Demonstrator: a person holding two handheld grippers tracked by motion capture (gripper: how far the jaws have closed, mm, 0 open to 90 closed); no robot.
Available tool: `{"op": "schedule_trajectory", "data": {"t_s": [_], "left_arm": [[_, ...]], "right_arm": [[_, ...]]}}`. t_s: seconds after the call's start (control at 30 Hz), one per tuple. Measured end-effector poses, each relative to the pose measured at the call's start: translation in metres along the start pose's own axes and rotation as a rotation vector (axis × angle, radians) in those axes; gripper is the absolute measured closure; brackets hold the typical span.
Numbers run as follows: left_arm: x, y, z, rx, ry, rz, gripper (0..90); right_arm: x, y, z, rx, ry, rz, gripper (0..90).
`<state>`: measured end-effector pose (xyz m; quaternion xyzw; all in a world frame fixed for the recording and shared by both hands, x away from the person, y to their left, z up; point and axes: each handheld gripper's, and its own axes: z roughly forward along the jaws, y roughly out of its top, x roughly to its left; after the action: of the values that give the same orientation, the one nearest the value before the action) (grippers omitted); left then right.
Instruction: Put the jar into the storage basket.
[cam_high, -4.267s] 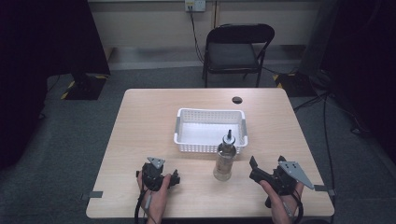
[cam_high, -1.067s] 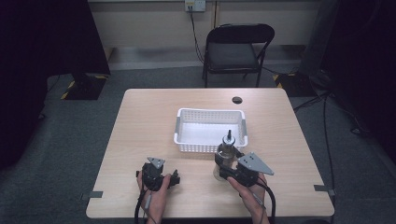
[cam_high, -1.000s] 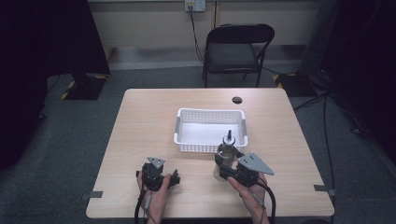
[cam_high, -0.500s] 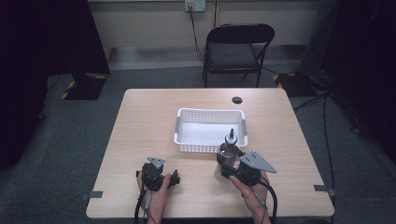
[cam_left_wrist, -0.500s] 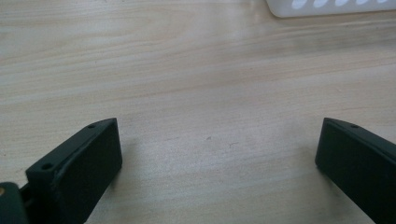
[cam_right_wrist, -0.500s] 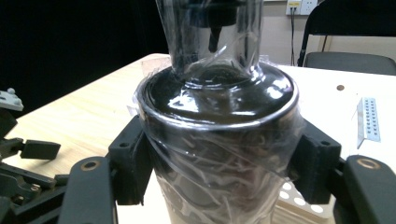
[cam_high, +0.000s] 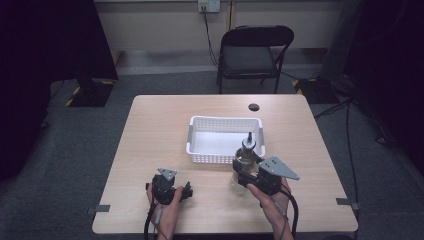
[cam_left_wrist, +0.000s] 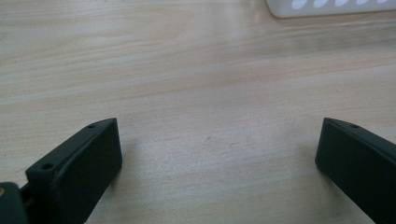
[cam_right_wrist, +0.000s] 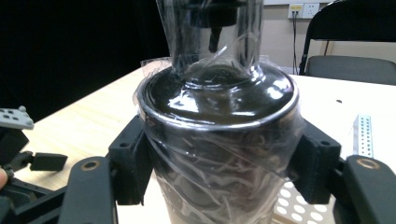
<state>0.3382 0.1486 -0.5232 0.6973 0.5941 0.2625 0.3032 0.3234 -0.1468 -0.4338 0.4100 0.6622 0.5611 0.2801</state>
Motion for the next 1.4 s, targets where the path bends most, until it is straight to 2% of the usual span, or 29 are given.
{"op": "schedule_trajectory", "data": {"t_s": [0.17,0.67,1.4], "left_arm": [[0.000,0.000,0.000,0.000,0.000,0.000,0.0],[0.000,0.000,0.000,0.000,0.000,0.000,0.0],[0.000,0.000,0.000,0.000,0.000,0.000,0.0]], "right_arm": [[-0.001,0.009,0.001,-0.005,-0.012,-0.002,32.7],[-0.001,0.044,0.006,-0.020,-0.006,-0.010,32.7],[-0.006,0.081,0.022,-0.019,-0.018,-0.025,32.8]]}}
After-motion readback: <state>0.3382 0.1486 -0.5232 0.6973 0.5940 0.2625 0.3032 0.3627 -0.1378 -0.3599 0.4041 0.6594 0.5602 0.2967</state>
